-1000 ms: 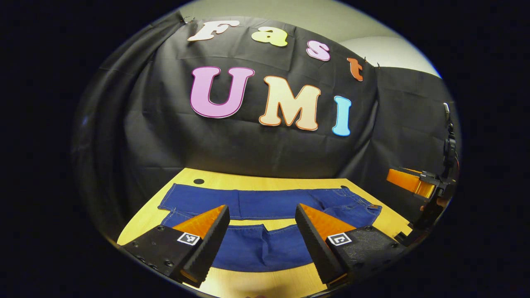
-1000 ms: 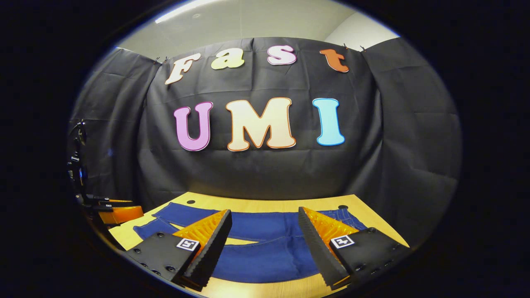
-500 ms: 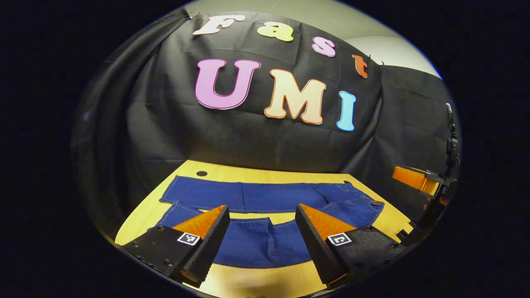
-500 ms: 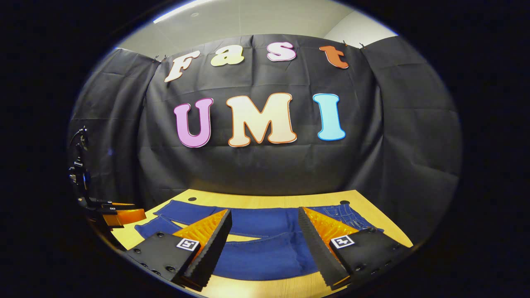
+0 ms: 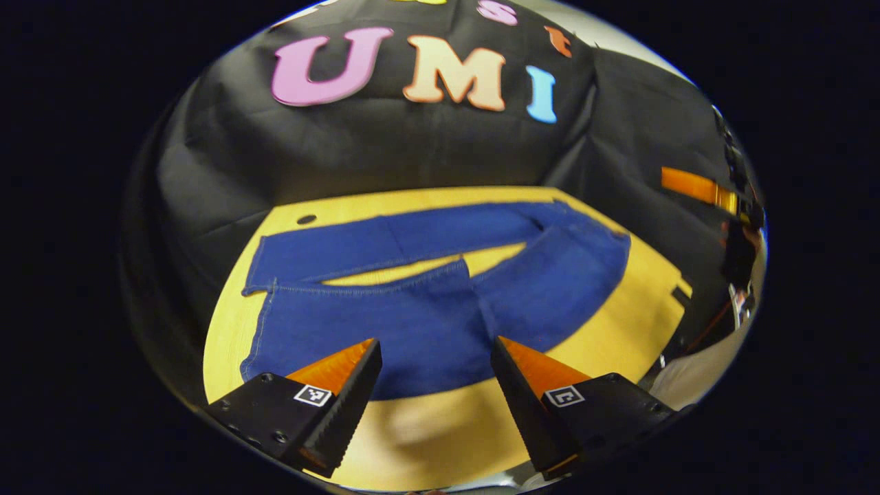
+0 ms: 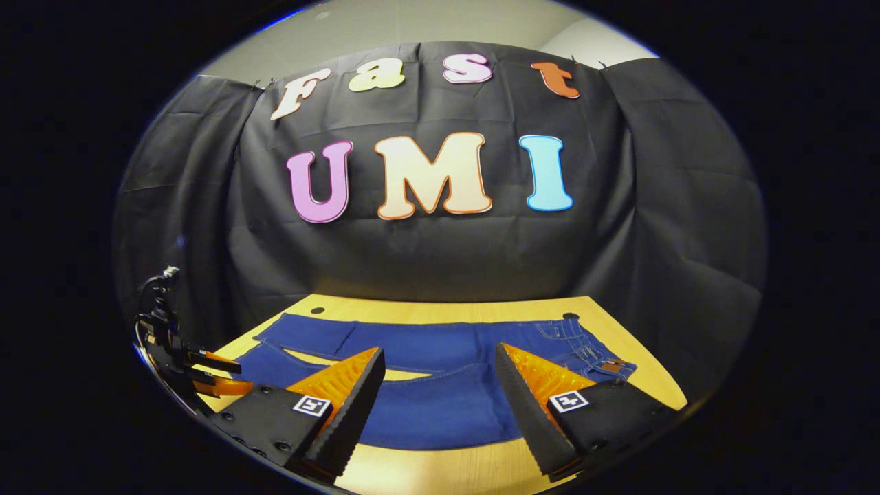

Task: Grasp the waist and the cuffs of the jeans and fold them to make the two legs overlap; first hold the waist and fold one-third of the jeans toward the cuffs, then hold the cuffs and fold the remaining one-third in the same direction to finish folding.

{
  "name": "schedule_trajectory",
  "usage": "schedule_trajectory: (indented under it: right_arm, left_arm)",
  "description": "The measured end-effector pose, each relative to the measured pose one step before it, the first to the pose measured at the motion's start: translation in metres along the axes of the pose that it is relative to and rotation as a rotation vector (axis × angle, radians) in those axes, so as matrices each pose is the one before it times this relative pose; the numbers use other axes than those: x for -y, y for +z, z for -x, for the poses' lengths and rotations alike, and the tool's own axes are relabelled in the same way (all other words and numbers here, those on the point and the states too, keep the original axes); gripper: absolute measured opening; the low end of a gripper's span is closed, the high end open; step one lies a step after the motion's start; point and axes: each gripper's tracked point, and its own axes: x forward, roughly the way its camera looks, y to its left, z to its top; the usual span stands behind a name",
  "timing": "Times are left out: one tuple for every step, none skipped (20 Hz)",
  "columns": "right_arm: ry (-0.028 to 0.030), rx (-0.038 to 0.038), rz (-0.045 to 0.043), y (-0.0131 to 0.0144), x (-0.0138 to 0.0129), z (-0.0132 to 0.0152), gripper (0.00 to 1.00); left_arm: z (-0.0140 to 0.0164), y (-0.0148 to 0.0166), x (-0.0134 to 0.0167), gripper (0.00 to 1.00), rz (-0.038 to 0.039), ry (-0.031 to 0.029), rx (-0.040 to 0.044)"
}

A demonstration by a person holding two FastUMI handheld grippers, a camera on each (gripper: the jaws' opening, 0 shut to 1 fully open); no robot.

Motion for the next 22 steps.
schedule_trajectory:
  right_arm:
    - [-0.00158, -0.01220, 0.00913, -0.00367, 0.00046, 0.00098, 0.99]
    - [-0.00180, -0.01171, 0.00459, -0.00415, 0.00007, 0.00099, 0.99]
    - [-0.00130, -0.00917, -0.00059, -0.00290, -0.00005, 0.00130, 0.99]
    - [-0.00200, -0.00530, -0.00339, -0.00238, 0.00021, 0.00134, 0.99]
    - [-0.00148, -0.00619, -0.00266, -0.00186, 0.00025, 0.00000, 0.99]
    - [-0.00489, -0.00695, -0.00184, -0.00215, 0.00168, 0.00036, 0.99]
    - [-0.00281, -0.00664, -0.00221, -0.00172, 0.00085, 0.00000, 0.99]
    - [-0.00130, -0.00684, -0.00192, -0.00173, 0.00079, -0.00058, 0.99]
    - [-0.00368, -0.00401, 0.00118, -0.00095, 0.00073, -0.00014, 0.99]
    - [-0.00609, -0.00323, 0.00360, -0.00093, 0.00120, 0.00026, 0.99]
    - [-0.00212, -0.00557, 0.00542, -0.00181, 0.00028, -0.00035, 0.99]
    - [-0.00223, -0.00464, 0.00749, -0.00323, 0.00066, 0.00073, 0.99]
    - [-0.00412, -0.00578, 0.00535, -0.00207, 0.00064, -0.00004, 0.99]
    - [-0.00285, -0.00884, 0.00042, -0.00278, 0.00071, -0.00045, 0.99]
    - [-0.00069, -0.00891, -0.00479, -0.00257, -0.00090, -0.00037, 0.99]
    - [-0.00182, -0.00770, -0.00812, -0.00302, 0.00047, -0.00152, 0.99]
    - [0.00004, -0.00416, -0.01073, -0.00004, 0.00023, -0.00122, 0.99]
    - [0.00106, -0.00415, -0.00939, -0.00089, 0.00020, -0.00284, 0.99]
    - [-0.00199, -0.00427, -0.00397, 0.00072, 0.00098, -0.00246, 0.99]
    - [-0.00545, -0.00311, -0.00160, -0.00001, 0.00217, -0.00218, 0.99]
    - [-0.00429, -0.00244, -0.00173, 0.00125, 0.00104, -0.00208, 0.99]
    - [-0.00336, -0.00062, -0.00152, 0.00046, 0.00227, -0.00170, 0.99]
  left_arm:
    - [0.00009, -0.00919, -0.00091, 0.96, -0.03821, -0.03496, -0.04586]
    - [-0.00034, -0.00895, -0.00267, 0.96, -0.05001, -0.03363, -0.04952]
    - [-0.00038, -0.00833, -0.00465, 0.96, -0.06386, -0.02432, -0.05141]
    - [0.00028, -0.00842, -0.00490, 0.96, -0.07179, -0.01552, -0.05097]
    - [0.00060, -0.00841, -0.00260, 0.95, -0.06101, -0.01532, -0.04606]
    - [0.00049, -0.00926, -0.00269, 0.95, -0.04626, -0.02366, -0.04645]
    - [0.00192, -0.00875, -0.00205, 0.95, -0.03743, -0.02053, -0.04456]
    - [0.00266, -0.00828, -0.00215, 0.95, -0.03718, -0.01607, -0.04154]
    - [0.00109, -0.00609, -0.00410, 0.95, -0.03712, -0.01320, -0.03540]
    - [-0.00036, -0.00815, -0.00614, 0.96, -0.02715, -0.00019, -0.03144]
    - [0.00072, -0.01039, -0.00835, 0.97, -0.01786, -0.00255, -0.03091]
    - [-0.00159, -0.00403, -0.00755, 0.97, -0.00757, 0.00130, -0.01973]
    - [-0.00496, -0.00255, -0.01107, 0.96, -0.00485, -0.00358, -0.01511]
    - [-0.00353, -0.00277, -0.00785, 0.96, -0.00253, -0.00109, -0.01346]
    - [-0.00226, -0.00208, -0.00287, 0.96, -0.00336, -0.00079, -0.01200]
    - [-0.00208, -0.00134, -0.00437, 0.96, -0.00460, -0.00075, -0.01170]
    - [-0.00469, -0.00372, -0.00575, 0.96, -0.00341, -0.00594, -0.01437]
    - [-0.00430, -0.00459, 0.00062, 0.96, 0.00274, -0.02405, -0.02413]
    - [-0.00161, 0.00047, 0.00083, 0.95, -0.00051, -0.01369, 0.00384]
    - [-0.00108, 0.00151, -0.00254, 0.92, -0.01395, -0.01178, -0.01925]
    - [0.00192, -0.00010, -0.00210, 0.94, -0.01238, -0.01143, -0.00351]
    - [-0.00090, -0.00082, 0.00090, 0.92, -0.00645, -0.01515, -0.01145]
